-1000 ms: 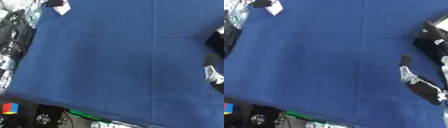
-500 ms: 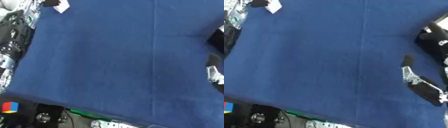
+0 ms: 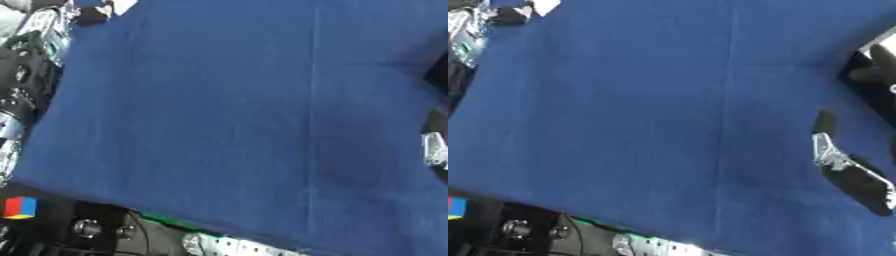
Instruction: Pick up the objects with one hand, pass them to the other hand, and then place them into the box on the other side of the table.
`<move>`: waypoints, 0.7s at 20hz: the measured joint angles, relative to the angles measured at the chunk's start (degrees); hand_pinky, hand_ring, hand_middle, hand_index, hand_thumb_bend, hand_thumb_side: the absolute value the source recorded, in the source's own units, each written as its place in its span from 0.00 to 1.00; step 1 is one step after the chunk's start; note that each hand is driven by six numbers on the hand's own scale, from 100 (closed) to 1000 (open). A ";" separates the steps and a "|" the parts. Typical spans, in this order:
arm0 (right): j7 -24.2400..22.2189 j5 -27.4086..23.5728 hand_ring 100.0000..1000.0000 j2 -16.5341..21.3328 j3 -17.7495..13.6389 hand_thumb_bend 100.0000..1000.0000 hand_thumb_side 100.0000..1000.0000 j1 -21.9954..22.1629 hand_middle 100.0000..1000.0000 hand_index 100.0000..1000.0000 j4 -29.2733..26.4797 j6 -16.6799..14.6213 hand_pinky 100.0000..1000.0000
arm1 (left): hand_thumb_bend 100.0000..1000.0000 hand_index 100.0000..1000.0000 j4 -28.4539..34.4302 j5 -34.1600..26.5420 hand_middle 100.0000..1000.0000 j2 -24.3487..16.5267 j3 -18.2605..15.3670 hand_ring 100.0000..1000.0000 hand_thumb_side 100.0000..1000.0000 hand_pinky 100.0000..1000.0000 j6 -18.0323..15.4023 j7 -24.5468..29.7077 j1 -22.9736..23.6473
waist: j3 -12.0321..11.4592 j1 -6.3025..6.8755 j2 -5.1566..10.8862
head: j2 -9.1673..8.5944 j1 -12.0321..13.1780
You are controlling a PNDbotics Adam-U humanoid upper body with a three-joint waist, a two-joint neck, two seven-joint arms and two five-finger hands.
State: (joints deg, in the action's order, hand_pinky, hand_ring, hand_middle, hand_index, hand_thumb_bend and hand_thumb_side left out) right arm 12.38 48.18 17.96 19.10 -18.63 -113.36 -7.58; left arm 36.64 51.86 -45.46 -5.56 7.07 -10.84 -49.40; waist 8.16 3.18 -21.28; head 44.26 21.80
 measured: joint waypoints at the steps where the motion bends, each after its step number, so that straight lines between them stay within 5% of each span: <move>1: 0.00 -0.01 0.84 0.00 0.00 0.00 0.36 0.01 0.65 0.97 0.00 0.00 0.80 | 0.26 0.87 -0.10 0.00 0.79 0.00 0.01 0.77 0.49 0.79 0.07 0.13 0.05 | 0.00 0.03 0.00 | 0.00 -0.01; 10: 0.02 -0.04 0.84 0.00 0.00 0.00 0.36 0.02 0.65 0.97 0.00 -0.01 0.80 | 0.10 0.84 -0.74 -0.75 0.76 0.03 0.03 0.75 0.67 0.76 -1.32 0.85 0.16 | 0.29 -0.09 0.00 | -0.56 -0.98; 14: 0.03 -0.09 0.84 0.00 0.00 0.00 0.36 0.01 0.65 0.97 0.00 -0.01 0.80 | 0.08 0.84 -0.65 -2.09 0.76 0.17 0.04 0.75 0.68 0.76 -2.45 -0.22 0.04 | 0.52 -0.19 -0.28 | -1.15 -1.26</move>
State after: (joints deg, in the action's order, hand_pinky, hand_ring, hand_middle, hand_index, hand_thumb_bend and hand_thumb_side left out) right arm 12.40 48.09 17.96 19.10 -18.61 -113.36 -7.59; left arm 35.99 49.77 -45.29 -5.53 4.62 -11.07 -49.36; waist 8.68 2.99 -21.56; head 43.11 20.54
